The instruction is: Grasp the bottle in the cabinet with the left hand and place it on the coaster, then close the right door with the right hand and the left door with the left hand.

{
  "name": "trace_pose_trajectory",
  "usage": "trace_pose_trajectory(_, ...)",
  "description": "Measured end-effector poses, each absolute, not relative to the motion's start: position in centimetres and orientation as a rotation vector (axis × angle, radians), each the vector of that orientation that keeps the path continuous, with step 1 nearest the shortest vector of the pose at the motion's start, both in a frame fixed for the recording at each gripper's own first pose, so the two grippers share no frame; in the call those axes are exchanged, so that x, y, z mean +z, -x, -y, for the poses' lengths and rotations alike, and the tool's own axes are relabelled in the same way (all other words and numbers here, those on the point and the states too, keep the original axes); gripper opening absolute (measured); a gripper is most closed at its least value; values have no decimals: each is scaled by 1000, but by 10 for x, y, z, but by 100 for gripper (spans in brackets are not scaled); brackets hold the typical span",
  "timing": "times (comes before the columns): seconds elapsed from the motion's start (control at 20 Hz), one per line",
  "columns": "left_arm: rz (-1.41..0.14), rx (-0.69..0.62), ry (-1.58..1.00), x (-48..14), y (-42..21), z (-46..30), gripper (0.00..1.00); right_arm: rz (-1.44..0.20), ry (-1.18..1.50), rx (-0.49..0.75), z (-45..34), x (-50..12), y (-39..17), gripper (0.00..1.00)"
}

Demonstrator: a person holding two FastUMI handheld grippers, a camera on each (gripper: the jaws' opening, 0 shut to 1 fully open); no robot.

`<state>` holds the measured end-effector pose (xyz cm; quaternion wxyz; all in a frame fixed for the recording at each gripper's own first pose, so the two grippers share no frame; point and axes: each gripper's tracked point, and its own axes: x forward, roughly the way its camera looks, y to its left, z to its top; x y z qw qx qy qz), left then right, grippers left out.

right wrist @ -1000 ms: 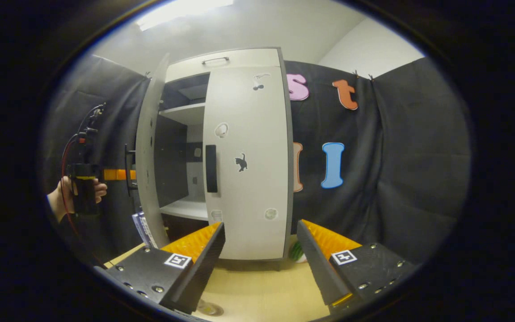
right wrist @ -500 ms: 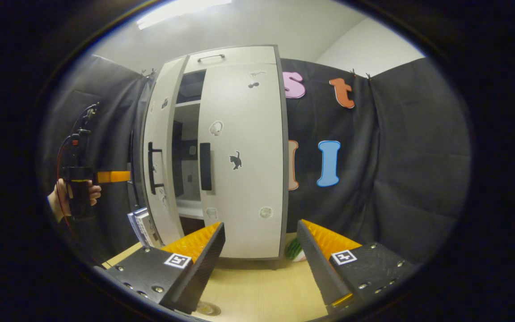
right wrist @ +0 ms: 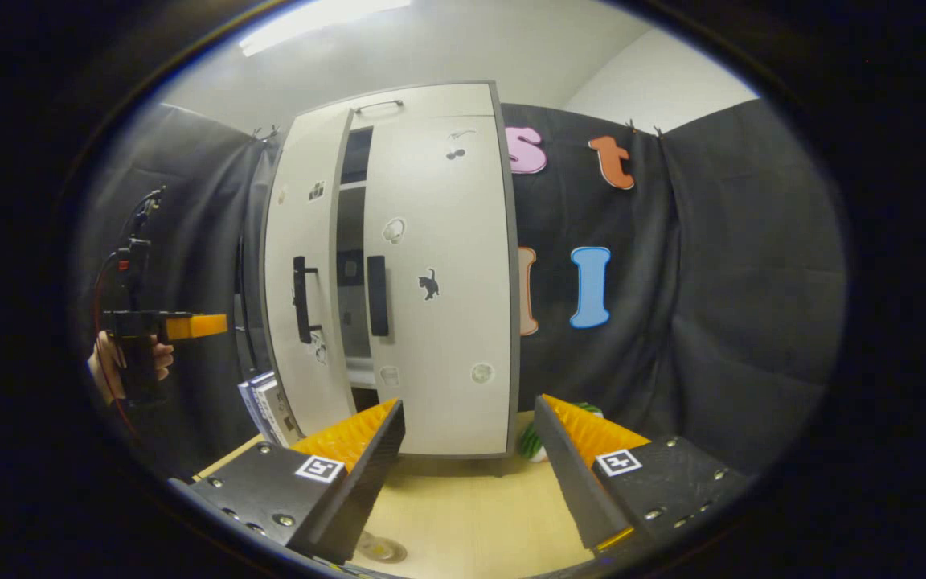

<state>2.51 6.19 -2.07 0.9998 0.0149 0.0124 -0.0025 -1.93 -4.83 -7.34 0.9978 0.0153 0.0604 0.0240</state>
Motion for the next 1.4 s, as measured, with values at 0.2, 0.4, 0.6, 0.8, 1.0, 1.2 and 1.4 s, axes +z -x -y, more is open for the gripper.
trace_pose_trajectory(0.2, -46, 10, -16, -30, -2, -61, 92, -141, -38, 3, 52, -74, 25, 98)
trace_pose_trajectory(0.4, -71, 44, -34, -37, 16, -65, 92, -141, -49, -8, 50, -68, 28, 98)
trace_pose_trajectory(0.6, -95, 57, -24, -43, 35, -63, 92, -119, -71, -22, 44, -53, 24, 98)
trace_pose_trajectory(0.8, -109, 70, -26, -46, 52, -62, 93, -101, -53, -45, 38, -42, 22, 98)
trace_pose_trajectory(1.0, -94, 82, -43, -39, 71, -60, 92, -96, -32, -50, 33, -39, 33, 98)
trace_pose_trajectory(1.2, -63, 100, -37, -28, 87, -57, 92, -82, -7, -25, 26, -36, 46, 98)
trace_pose_trajectory(1.4, -16, 85, -50, -14, 96, -46, 92, -49, 2, 13, 14, -31, 54, 98)
